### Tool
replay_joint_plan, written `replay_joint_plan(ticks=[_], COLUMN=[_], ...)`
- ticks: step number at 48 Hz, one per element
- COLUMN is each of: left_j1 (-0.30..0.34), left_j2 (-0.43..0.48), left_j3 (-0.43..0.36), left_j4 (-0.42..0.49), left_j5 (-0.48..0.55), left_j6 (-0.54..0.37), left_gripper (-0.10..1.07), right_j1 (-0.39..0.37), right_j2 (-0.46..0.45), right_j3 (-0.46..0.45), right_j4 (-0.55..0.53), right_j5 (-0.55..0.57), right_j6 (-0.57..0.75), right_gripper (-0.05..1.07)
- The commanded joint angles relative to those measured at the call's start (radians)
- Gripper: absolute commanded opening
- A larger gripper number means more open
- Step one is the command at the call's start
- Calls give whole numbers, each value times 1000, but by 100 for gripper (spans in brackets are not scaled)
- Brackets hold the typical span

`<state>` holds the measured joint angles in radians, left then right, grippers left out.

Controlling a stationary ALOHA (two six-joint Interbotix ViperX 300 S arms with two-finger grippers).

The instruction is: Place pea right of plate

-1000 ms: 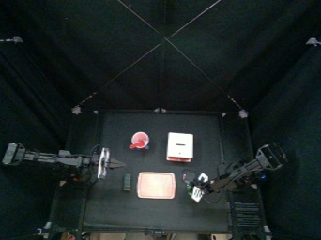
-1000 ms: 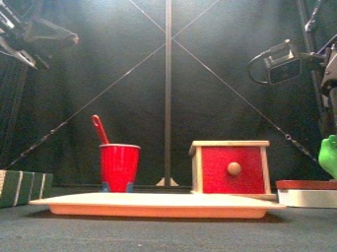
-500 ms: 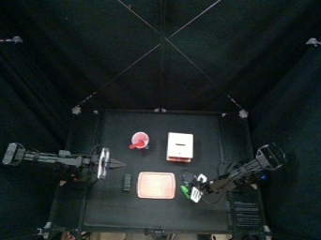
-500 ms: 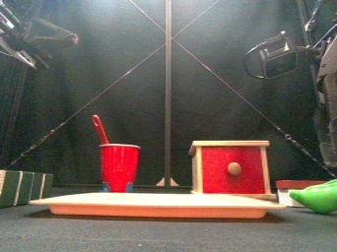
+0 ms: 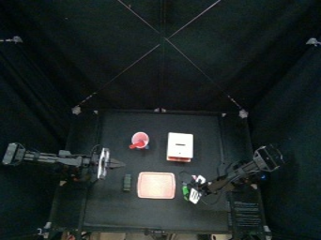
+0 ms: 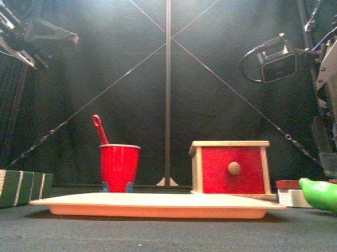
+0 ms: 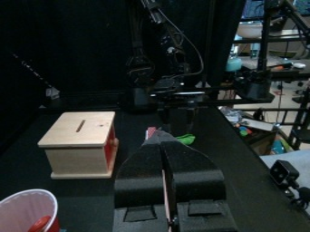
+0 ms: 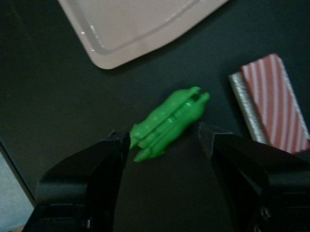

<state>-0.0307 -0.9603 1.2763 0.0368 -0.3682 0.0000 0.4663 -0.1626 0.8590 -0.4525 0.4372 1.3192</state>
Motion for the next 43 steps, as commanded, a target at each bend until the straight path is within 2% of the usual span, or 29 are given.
replay_joint_plan(ticks=[1,20,35,43], left_j1=[2,5,5,5], left_j2=[6,6,6,6], left_j3=[-14,-14,-14,-14], left_j4=[2,2,2,2], left_j5=[-11,-11,-11,-11], left_j6=[2,2,2,2], left_gripper=[-3,-3,-3,-3], right_j1=[23,40,40,40], right_j2=[9,69,118,126], right_j3=[-40,-103,-112,-95], right_j4=[-17,-80,-71,-14], right_j5=[-26,-48,-58,-58], right_j6=[-2,0,9,12], right_gripper=[93,89,67,60])
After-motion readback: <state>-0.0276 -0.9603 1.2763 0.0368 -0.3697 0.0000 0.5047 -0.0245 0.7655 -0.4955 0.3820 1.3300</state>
